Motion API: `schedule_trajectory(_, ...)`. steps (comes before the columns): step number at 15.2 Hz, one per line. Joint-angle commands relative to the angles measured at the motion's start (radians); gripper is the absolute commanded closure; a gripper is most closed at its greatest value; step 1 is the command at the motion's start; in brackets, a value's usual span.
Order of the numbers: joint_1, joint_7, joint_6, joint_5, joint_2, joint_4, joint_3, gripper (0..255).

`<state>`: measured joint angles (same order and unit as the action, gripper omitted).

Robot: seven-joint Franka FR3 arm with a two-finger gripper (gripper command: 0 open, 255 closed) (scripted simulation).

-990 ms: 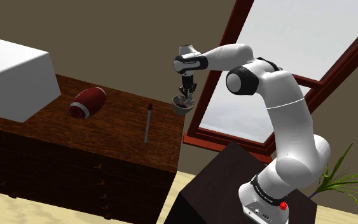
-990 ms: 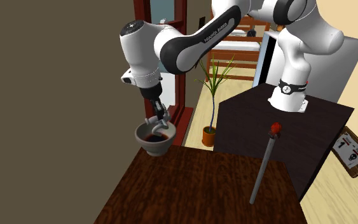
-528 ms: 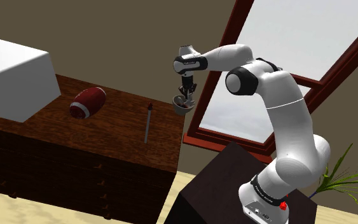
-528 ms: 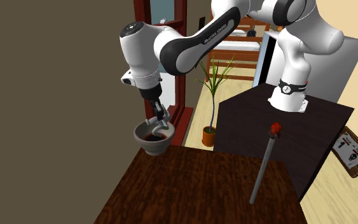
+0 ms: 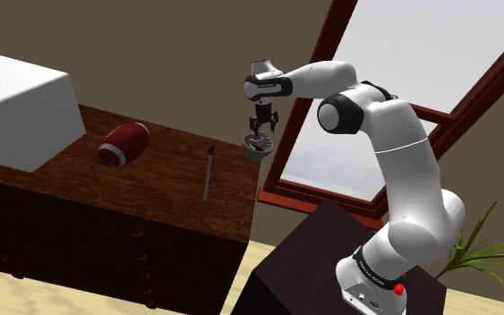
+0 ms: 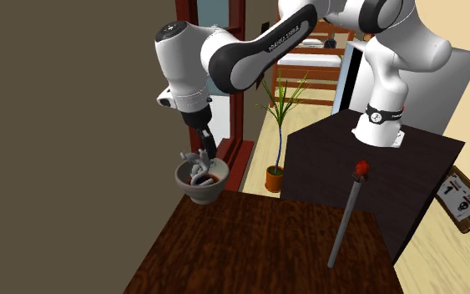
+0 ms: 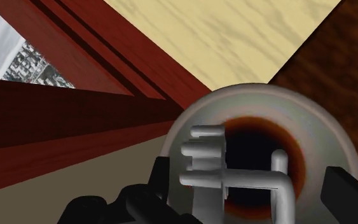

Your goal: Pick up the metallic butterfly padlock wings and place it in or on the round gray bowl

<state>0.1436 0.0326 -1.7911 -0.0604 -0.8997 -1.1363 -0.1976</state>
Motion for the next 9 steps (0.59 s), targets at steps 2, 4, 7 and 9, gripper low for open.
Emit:
schedule_trajectory(2,0.0,-0.005,0.095,0.002,-0.009,0.104,0.001,0)
schedule_trajectory(4,0.0,-0.005,0.095,0.002,-0.009,0.104,0.001,0)
schedule_trajectory(7,0.0,-0.005,0.095,0.002,-0.009,0.104,0.001,0)
schedule_trajectory(9,0.0,-0.005,0.095,0.002,-0.009,0.104,0.001,0)
